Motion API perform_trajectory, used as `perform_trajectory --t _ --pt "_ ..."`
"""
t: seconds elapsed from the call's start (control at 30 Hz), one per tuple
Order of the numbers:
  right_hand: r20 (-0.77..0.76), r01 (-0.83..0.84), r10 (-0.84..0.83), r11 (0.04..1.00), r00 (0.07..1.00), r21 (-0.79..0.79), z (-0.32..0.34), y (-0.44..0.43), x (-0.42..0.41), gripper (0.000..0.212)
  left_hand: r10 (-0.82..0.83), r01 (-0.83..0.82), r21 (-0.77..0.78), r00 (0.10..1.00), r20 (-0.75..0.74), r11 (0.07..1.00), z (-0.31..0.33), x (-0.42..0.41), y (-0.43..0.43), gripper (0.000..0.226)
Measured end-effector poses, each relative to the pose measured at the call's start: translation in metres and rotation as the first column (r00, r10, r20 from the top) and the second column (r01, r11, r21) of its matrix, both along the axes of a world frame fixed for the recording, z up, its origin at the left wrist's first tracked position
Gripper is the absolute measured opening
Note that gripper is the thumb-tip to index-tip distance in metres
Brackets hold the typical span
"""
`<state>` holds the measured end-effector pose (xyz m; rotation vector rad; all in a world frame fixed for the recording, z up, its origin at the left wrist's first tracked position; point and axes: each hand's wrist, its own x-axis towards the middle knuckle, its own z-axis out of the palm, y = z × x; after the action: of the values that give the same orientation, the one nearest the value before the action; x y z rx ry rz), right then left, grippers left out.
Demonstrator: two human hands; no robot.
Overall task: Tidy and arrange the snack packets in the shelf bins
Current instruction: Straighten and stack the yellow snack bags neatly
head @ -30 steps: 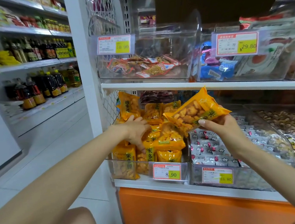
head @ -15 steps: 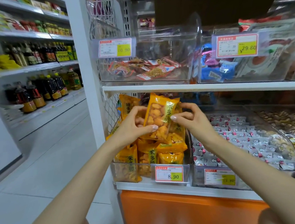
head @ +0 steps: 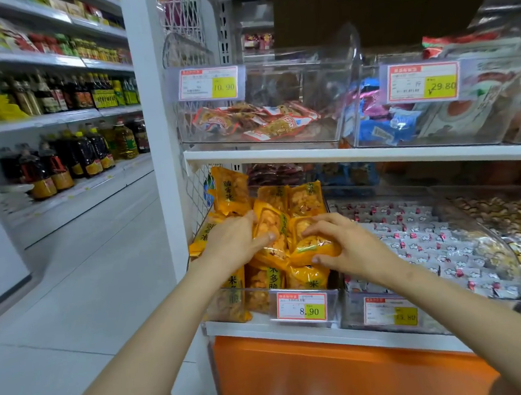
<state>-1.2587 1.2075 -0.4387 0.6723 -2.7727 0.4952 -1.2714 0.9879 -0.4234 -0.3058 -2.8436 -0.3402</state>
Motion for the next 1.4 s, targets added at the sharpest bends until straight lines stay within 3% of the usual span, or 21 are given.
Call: perform_trajectory --t 0.1,0.2,0.33,0.47,0.6,0.67,0.73,0.83,0.93,1.03,1.27,1.33,1.4 --pt "-0.096 0.055 -0.051 0.998 0.994 0.041 -0.005 -0.007 0.005 0.046 -0.051 0.066 -0.15 0.993 0.103 0.986 0.001 -0.001 -0.004 0.081" --pt "-0.157 0.068 -0.058 0.996 0.986 0.056 -0.009 -0.011 0.006 0.045 -0.126 0.141 -0.152 0.986 0.106 0.978 -0.004 0.0 -0.004 0.101" --pt "-0.237 0.043 -0.045 0.999 0.971 -0.014 -0.014 -0.008 0.005 0.033 -0.178 0.168 -0.219 0.984 -0.025 0.961 -0.003 -0.003 -0.005 0.073" --pt "-0.393 0.057 -0.057 0.998 0.918 -0.011 -0.021 -0.009 0.004 0.025 -0.157 0.155 -0.183 0.988 0.005 0.971 -0.003 -0.007 -0.01 0.069" --pt "-0.439 0.043 -0.016 0.998 0.899 0.053 -0.023 -0.008 -0.001 0.027 -0.126 0.11 -0.257 0.991 -0.048 0.96 -0.007 -0.009 -0.002 0.066" --pt "-0.419 0.03 0.004 0.997 0.908 0.074 -0.022 -0.006 -0.004 0.025 -0.121 0.097 -0.288 0.99 -0.07 0.953 -0.008 -0.008 -0.001 0.071" --pt "-0.387 0.025 0.006 0.997 0.922 0.076 -0.017 -0.006 -0.004 0.035 -0.12 0.096 -0.293 0.991 -0.063 0.951 -0.008 -0.005 -0.007 0.08" --pt "-0.289 0.004 -0.023 0.998 0.957 -0.066 0.002 -0.011 -0.005 0.051 -0.091 0.074 -0.23 0.994 -0.063 0.97 -0.007 0.008 -0.021 0.085" --pt "-0.182 -0.003 -0.025 0.989 0.983 -0.151 0.022 -0.029 -0.018 0.041 0.002 -0.021 -0.105 0.984 -0.181 0.994 -0.003 0.025 -0.035 0.074" --pt "0.023 0.085 -0.082 0.978 0.996 -0.19 0.036 -0.066 -0.047 0.054 0.122 -0.126 -0.006 0.967 -0.224 0.992 -0.004 0.041 -0.047 0.061" --pt "0.293 0.253 -0.236 0.967 0.927 -0.022 0.033 -0.145 -0.108 0.093 0.139 -0.16 -0.117 0.976 -0.17 0.98 -0.018 0.04 -0.056 0.065" --pt "0.344 0.302 -0.241 0.944 0.907 -0.135 0.029 -0.152 -0.117 0.097 0.149 -0.173 -0.121 0.971 -0.189 0.977 -0.022 0.037 -0.056 0.062" --pt "0.377 0.315 -0.174 0.88 0.91 -0.355 0.028 -0.151 -0.121 0.088 0.18 -0.207 -0.101 0.958 -0.223 0.973 -0.027 0.033 -0.056 0.052"
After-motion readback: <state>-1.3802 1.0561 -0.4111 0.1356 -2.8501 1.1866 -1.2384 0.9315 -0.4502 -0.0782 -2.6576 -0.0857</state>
